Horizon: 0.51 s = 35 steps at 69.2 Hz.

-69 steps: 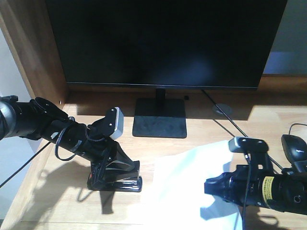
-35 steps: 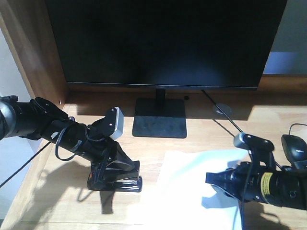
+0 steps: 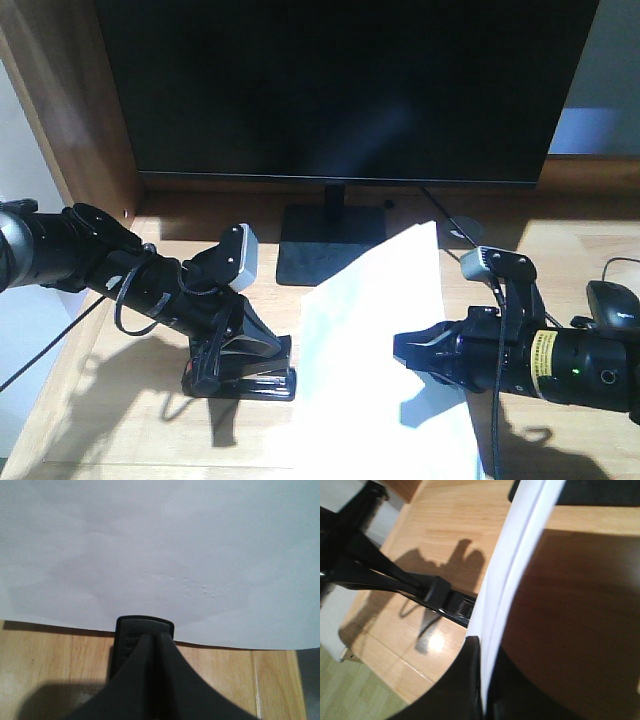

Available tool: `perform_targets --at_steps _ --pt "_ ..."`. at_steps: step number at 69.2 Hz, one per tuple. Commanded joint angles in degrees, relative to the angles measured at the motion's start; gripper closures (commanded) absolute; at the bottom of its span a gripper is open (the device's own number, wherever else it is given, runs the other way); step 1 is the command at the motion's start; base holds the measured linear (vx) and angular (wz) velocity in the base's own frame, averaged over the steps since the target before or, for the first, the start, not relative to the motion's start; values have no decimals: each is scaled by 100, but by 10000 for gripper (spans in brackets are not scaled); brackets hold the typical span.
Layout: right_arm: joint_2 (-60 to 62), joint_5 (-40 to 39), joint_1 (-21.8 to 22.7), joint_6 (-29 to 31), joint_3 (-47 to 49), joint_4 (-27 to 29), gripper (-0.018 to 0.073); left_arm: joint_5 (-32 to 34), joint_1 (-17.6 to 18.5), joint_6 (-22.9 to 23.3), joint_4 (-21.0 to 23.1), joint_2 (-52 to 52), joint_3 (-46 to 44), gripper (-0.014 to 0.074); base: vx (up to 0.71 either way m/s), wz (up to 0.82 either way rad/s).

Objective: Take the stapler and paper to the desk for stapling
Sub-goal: 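Slide the paper under the stapler toward the left gripper with the right gripper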

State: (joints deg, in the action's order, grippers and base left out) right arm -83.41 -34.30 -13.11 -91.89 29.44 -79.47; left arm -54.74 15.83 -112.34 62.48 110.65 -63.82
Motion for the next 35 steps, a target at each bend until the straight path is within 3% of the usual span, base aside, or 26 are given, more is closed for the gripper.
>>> perform_targets --at_steps 1,35 --pt "125 -580 19 441 148 314 560 -197 26 54 273 -252 -126 603 0 0" --pt "-542 -709 19 336 148 685 560 -197 26 54 273 -252 -126 603 0 0"
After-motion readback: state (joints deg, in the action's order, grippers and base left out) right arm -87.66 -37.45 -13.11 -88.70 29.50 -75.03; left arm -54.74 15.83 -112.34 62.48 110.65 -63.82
